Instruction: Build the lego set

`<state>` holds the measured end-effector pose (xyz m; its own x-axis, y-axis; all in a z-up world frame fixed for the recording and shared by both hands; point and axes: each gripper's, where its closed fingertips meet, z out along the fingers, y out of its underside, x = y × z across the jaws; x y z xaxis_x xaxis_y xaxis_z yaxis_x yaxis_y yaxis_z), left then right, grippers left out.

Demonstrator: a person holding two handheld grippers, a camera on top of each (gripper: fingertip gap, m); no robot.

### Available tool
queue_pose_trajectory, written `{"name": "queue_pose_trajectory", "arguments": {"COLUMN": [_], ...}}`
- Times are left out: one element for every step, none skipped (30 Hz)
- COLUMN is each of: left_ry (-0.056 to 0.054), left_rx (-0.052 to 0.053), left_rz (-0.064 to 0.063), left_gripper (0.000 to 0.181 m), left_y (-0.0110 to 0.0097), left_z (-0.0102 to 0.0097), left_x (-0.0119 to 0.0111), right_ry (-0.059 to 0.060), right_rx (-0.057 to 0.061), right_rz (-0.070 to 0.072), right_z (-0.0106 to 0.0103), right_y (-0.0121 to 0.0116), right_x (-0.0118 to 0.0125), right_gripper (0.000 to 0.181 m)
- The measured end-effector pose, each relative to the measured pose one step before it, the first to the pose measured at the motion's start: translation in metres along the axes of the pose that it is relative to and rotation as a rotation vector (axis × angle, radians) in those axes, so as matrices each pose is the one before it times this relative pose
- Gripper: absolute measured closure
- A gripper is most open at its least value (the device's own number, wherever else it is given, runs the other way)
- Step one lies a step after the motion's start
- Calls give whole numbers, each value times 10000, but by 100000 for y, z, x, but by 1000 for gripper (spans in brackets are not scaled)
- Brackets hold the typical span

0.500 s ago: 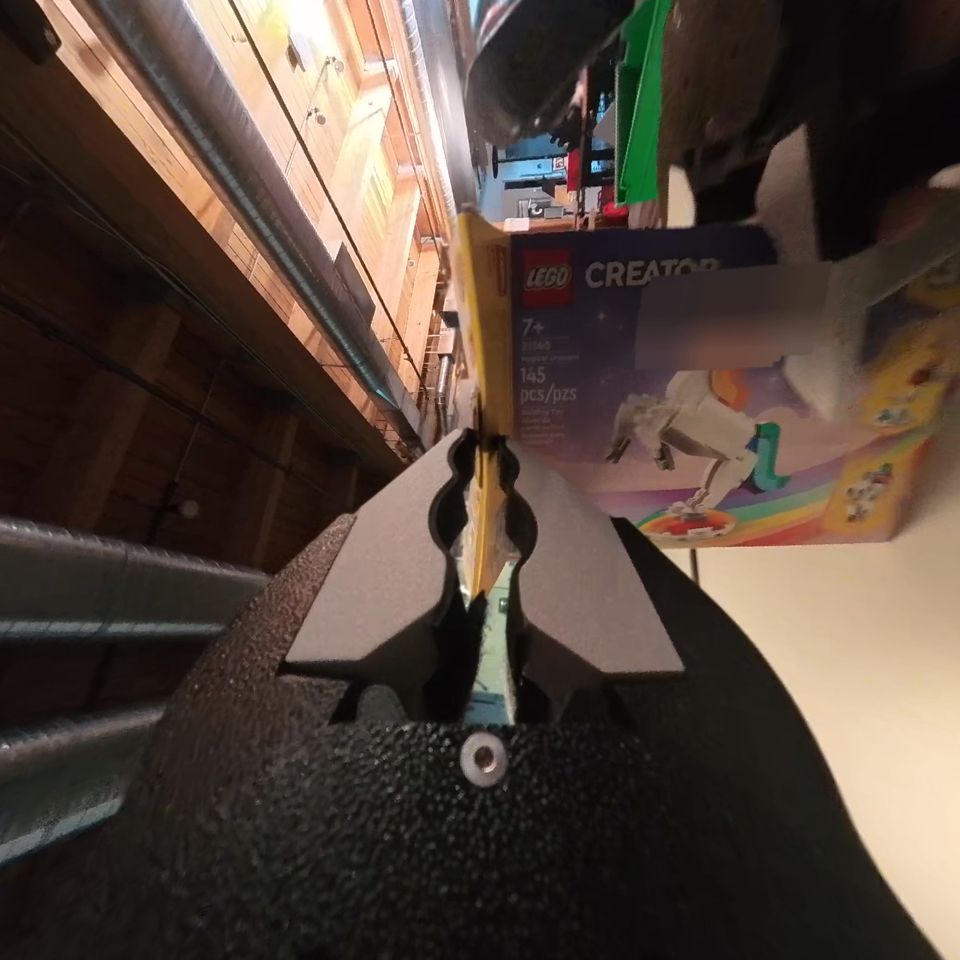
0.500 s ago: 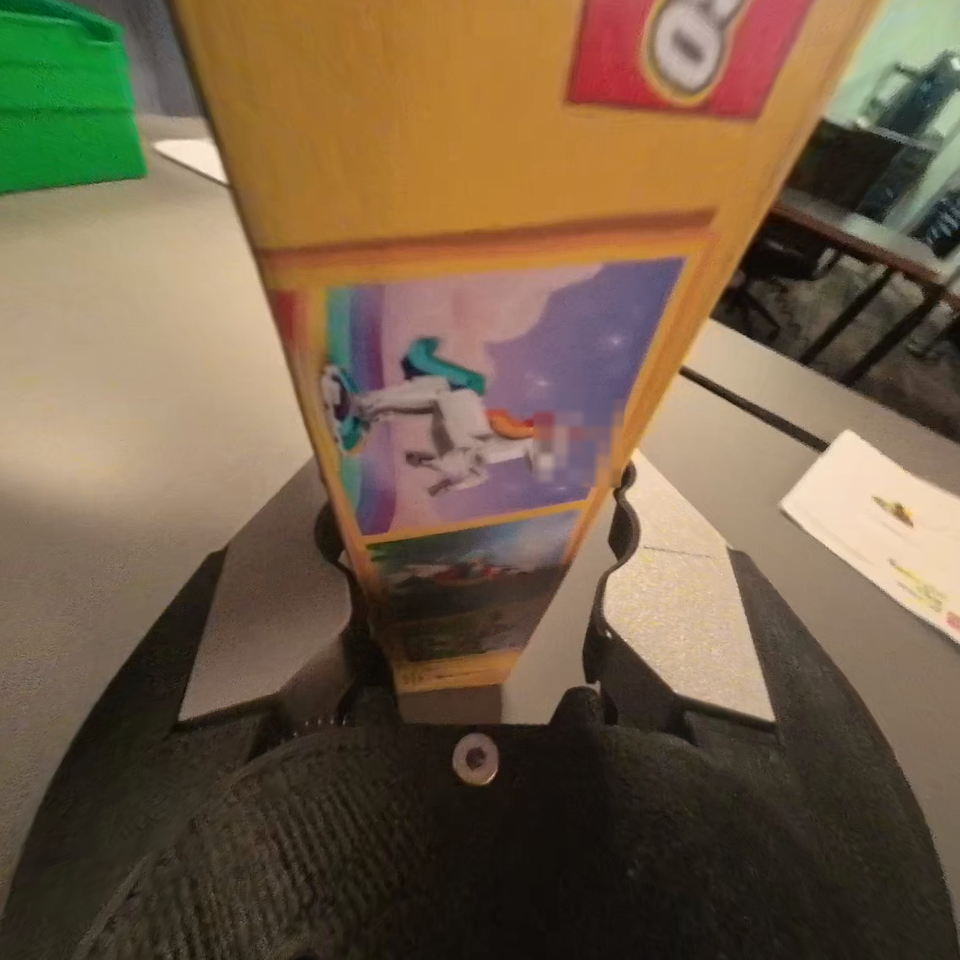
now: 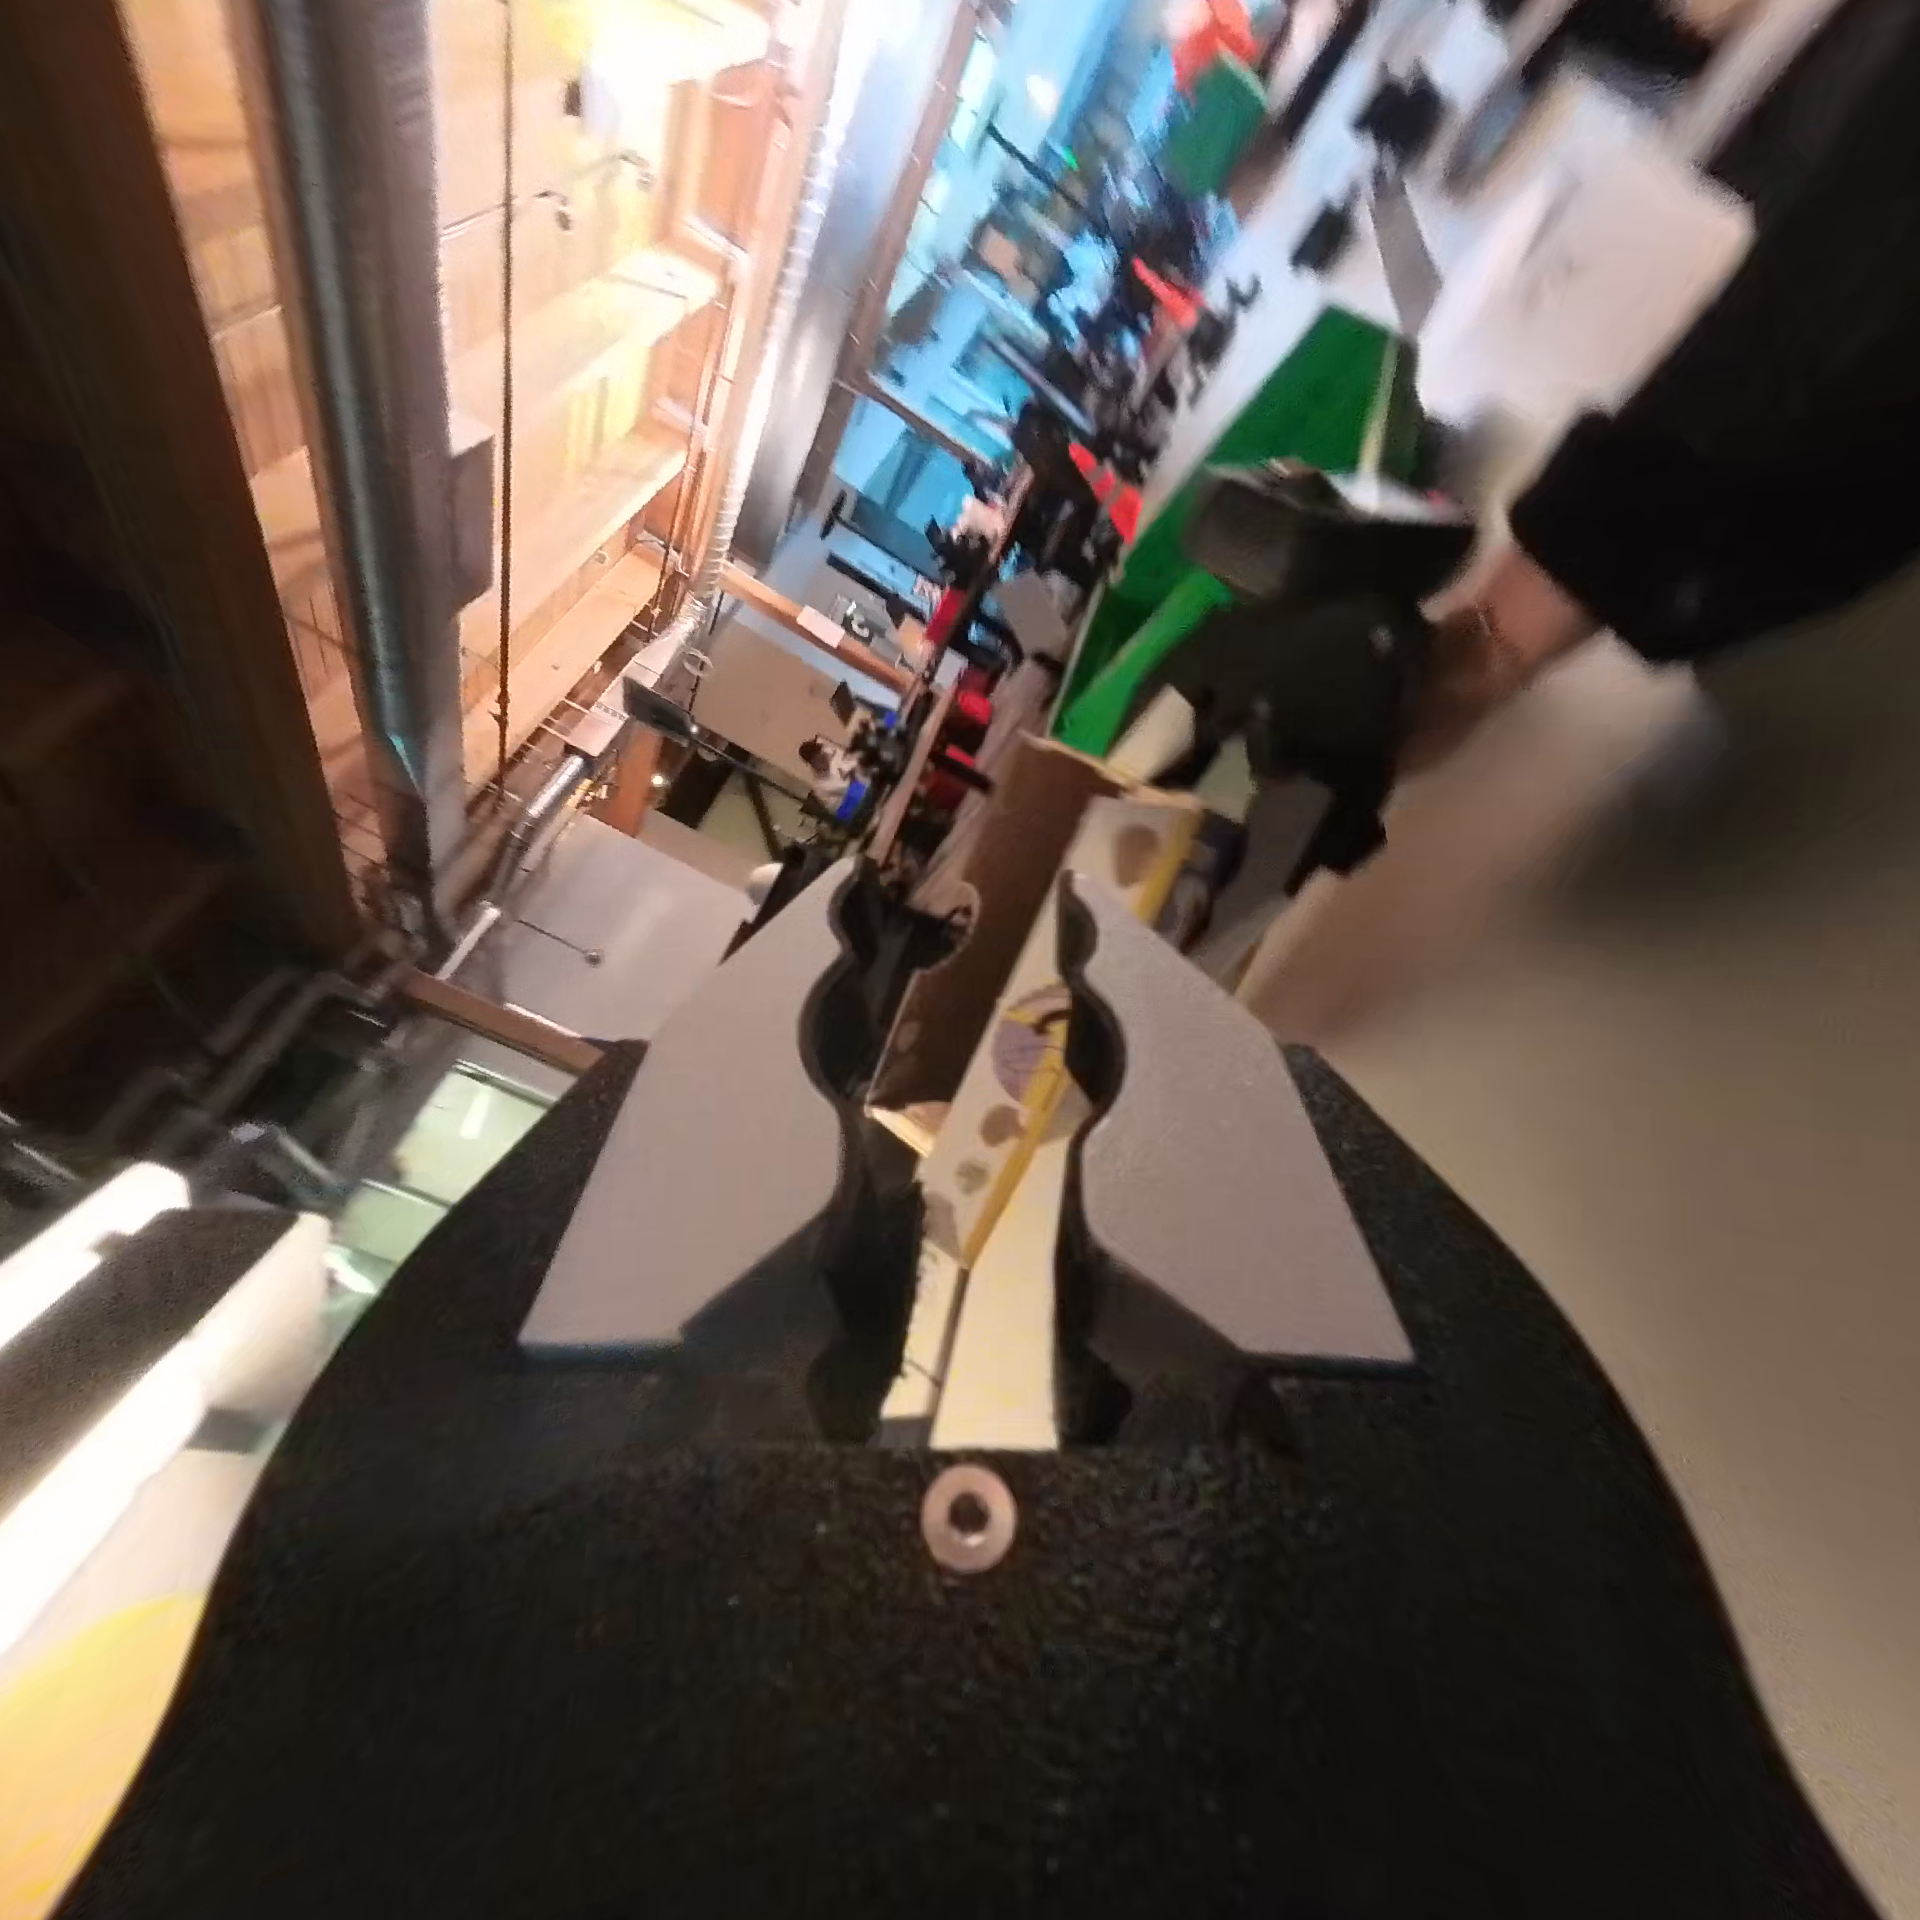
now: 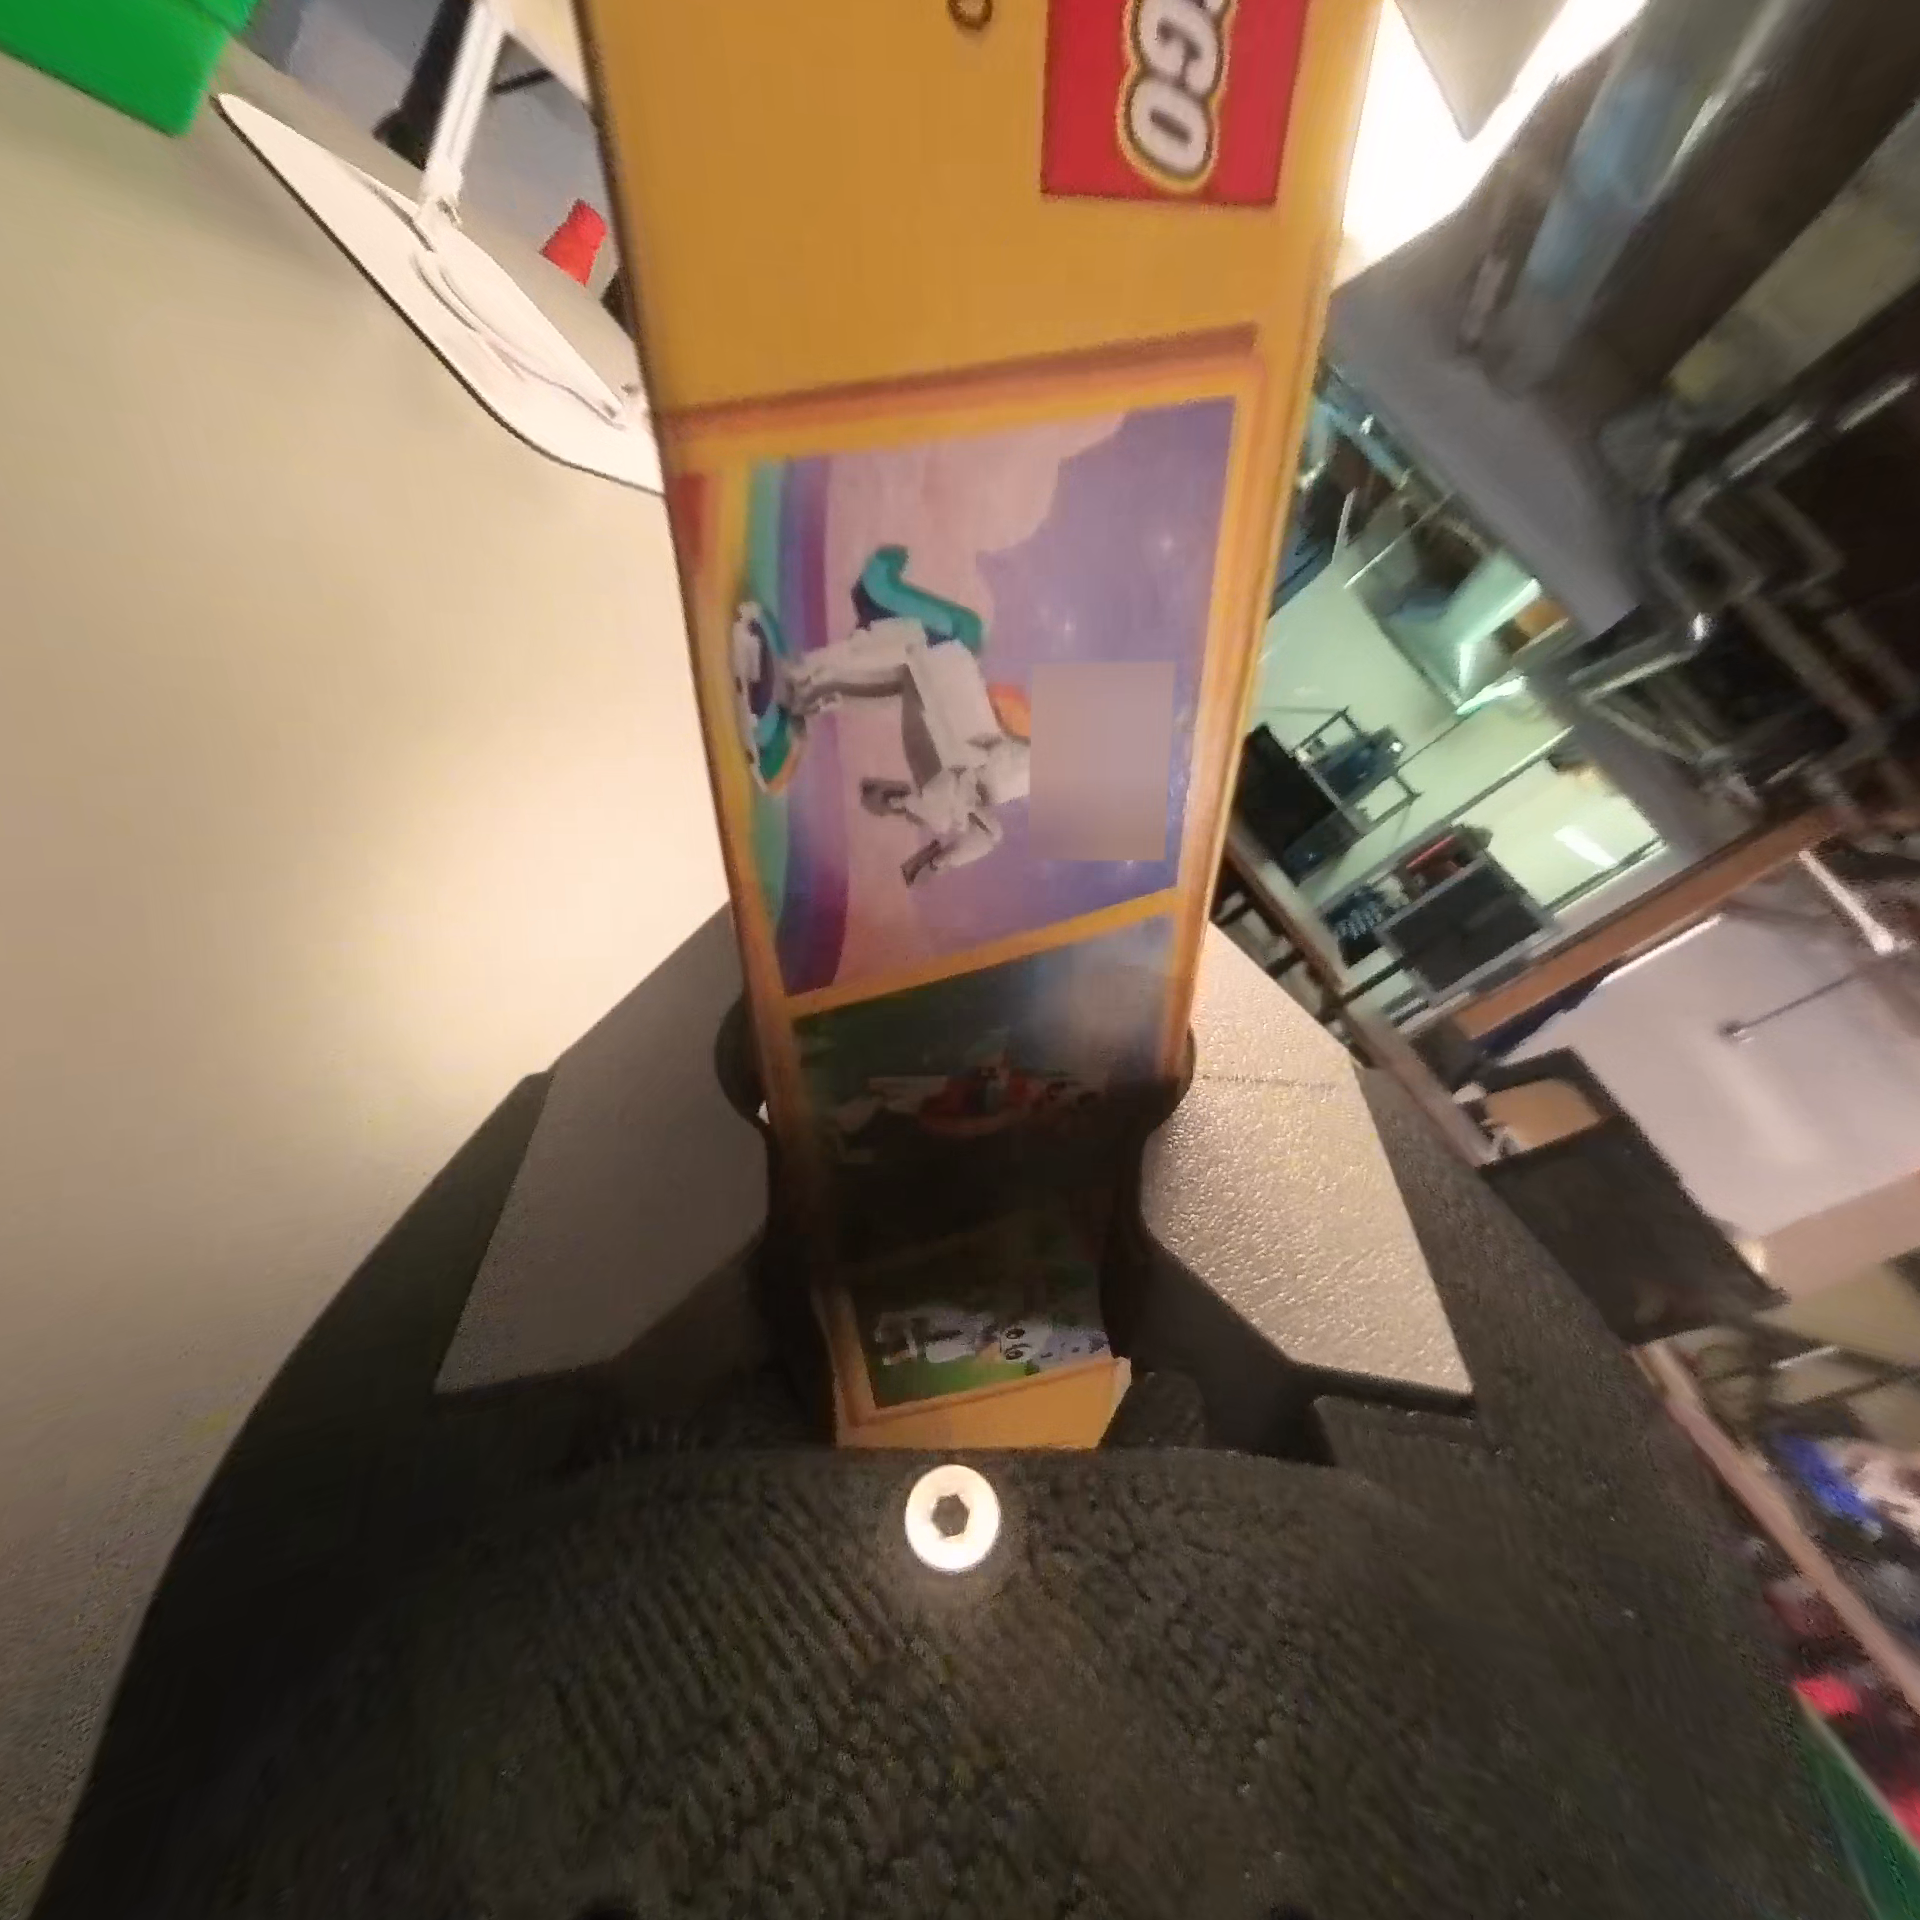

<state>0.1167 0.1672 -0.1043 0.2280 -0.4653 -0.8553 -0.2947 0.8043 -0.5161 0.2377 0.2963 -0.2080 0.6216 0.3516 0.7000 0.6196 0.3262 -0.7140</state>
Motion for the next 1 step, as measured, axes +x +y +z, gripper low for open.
{"name": "queue_pose_trajectory", "arguments": {"left_ry": [-149], "left_rx": [89], "left_rz": [-596], "left_gripper": [156], "left_y": [-112], "left_z": [74], "left_x": [-1174], "right_ry": [-1], "right_rx": [159], "right_rz": [-119], "right_z": [-179], "right_y": [-266], "right_x": [46], "right_gripper": [113]}}
